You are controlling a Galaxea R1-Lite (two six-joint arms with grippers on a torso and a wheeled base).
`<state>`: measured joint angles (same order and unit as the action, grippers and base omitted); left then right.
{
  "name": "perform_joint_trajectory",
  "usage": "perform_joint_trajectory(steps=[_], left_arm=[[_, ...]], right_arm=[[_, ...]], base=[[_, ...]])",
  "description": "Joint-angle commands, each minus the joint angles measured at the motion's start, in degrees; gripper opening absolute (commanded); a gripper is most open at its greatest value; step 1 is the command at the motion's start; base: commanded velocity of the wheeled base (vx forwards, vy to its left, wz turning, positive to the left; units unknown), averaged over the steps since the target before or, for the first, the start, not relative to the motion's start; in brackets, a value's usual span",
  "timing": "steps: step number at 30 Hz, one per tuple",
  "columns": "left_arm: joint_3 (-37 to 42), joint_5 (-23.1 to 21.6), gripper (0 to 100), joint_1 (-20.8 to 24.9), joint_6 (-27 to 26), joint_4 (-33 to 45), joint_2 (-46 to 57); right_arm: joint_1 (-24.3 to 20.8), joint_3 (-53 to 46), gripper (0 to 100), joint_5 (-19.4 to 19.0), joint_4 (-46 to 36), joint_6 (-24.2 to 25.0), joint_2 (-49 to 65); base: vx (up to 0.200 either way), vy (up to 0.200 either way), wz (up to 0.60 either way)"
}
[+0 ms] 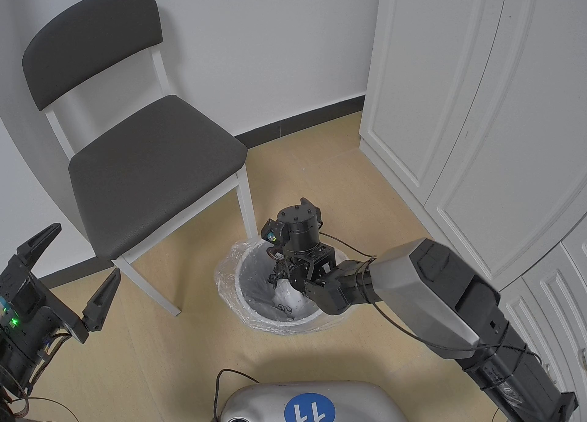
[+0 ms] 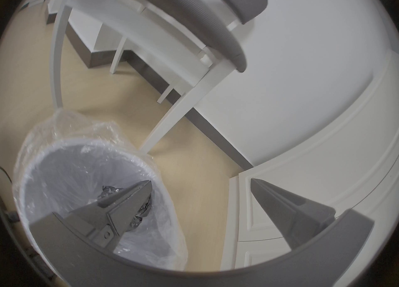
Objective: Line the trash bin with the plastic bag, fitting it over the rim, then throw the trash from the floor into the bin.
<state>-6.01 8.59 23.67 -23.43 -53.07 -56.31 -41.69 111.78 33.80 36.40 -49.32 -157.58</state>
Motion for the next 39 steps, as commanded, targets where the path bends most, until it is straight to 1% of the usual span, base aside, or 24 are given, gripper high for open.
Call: perform_joint_trajectory(steps=[1,5,6,8,10,12,13,14,15,17,18,19,22,23,25,26,27,29,31,32,34,35,36,39], left_arm=[[0.30,0.02,100,0.06,-0.12,-0.02,-0.03],[0.65,-0.07,100,0.06,-0.21,-0.02,-0.47],[0.65,-0.07,100,0.06,-0.21,-0.02,-0.47],[1.26,0.02,100,-0.03,-0.21,0.07,-0.64],[2.32,0.02,100,-0.03,-0.12,0.68,-0.82],[2.41,0.02,100,0.06,0.58,3.14,-2.14],[2.32,0.02,100,0.14,1.11,4.55,-3.55],[2.32,0.02,100,0.14,1.11,4.55,-3.55],[2.32,0.02,100,0.23,3.57,6.84,-6.80],[2.14,0.02,100,0.85,6.38,7.01,-11.54],[2.14,0.02,100,0.85,6.38,7.01,-11.54],[1.44,0.02,100,0.85,6.99,6.75,-14.09],[-1.55,0.11,100,0.94,8.05,6.48,-18.75],[-1.90,0.11,100,0.94,8.31,6.48,-19.37],[-4.01,0.46,100,0.94,9.98,5.87,-23.32],[-4.27,0.46,100,0.94,10.16,5.69,-23.58],[-4.54,0.55,100,1.11,10.25,4.64,-24.64],[-4.71,0.72,100,1.11,10.16,3.06,-25.08],[-4.71,1.34,100,1.11,10.07,2.18,-24.99],[-4.89,2.83,100,1.11,10.07,1.12,-24.64],[-5.15,4.94,100,1.11,10.25,-0.55,-24.11],[-5.15,5.12,100,1.11,10.25,-0.72,-24.11],[-5.24,6.61,100,0.58,10.51,-3.36,-23.94],[-4.80,8.19,100,0.06,11.30,-9.95,-23.06]], right_arm=[[-0.76,-10.79,100,1.53,-0.01,6.87,11.06],[-1.20,-21.69,100,3.46,-0.01,15.57,18.62],[-1.20,-21.69,100,3.46,-0.01,15.57,18.62],[-0.50,-31.62,100,3.37,0.34,21.81,25.39],[0.21,-37.68,100,3.37,0.51,26.03,29.43],[1.35,-43.75,100,2.85,0.43,30.60,34.00],[1.88,-46.21,100,2.76,0.51,32.10,35.76],[1.88,-46.21,100,2.76,0.51,32.10,35.76],[3.37,-51.04,100,2.67,0.51,34.38,39.54],[5.74,-57.81,100,0.47,0.51,36.05,45.60],[5.74,-57.81,100,0.47,0.51,36.05,45.60],[7.59,-62.47,100,-3.04,0.60,37.37,49.65],[10.67,-67.65,100,-7.53,0.60,41.15,55.27],[10.93,-67.92,100,-7.79,0.60,41.59,55.53],[12.86,-69.15,100,-8.40,1.04,45.72,56.24],[13.04,-69.41,100,-8.40,1.13,46.33,56.24],[13.74,-70.64,100,-8.32,2.80,48.97,56.33],[13.92,-72.75,100,-8.49,6.23,51.87,56.59],[13.92,-74.77,100,-8.49,8.77,53.37,56.85],[13.65,-77.32,100,-8.49,11.94,54.68,56.94],[13.39,-80.49,100,-8.32,15.63,55.39,57.12],[13.30,-80.75,100,-8.23,15.98,55.48,57.12],[13.22,-83.91,100,-7.88,19.67,55.56,57.64],[13.48,-89.54,100,-7.70,27.41,56.09,58.79]], base=[[0.000,0.000,0.00],[0.000,0.000,0.00],[0.000,0.000,0.00],[0.000,0.000,0.00],[0.000,0.000,0.00],[0.000,0.000,0.00],[0.000,0.000,0.00],[0.000,0.000,0.00],[0.000,0.000,0.00],[0.000,0.000,0.00],[0.000,0.000,0.00],[0.000,0.000,0.00],[0.000,0.000,0.00],[0.000,0.000,0.00],[0.000,0.000,0.00],[0.000,0.000,0.00],[0.000,0.000,0.00],[0.000,0.000,0.00],[0.000,0.000,0.00],[0.000,0.000,0.00],[0.000,0.000,0.00],[0.000,0.000,0.00],[0.000,0.000,0.00],[0.000,0.000,0.00]])
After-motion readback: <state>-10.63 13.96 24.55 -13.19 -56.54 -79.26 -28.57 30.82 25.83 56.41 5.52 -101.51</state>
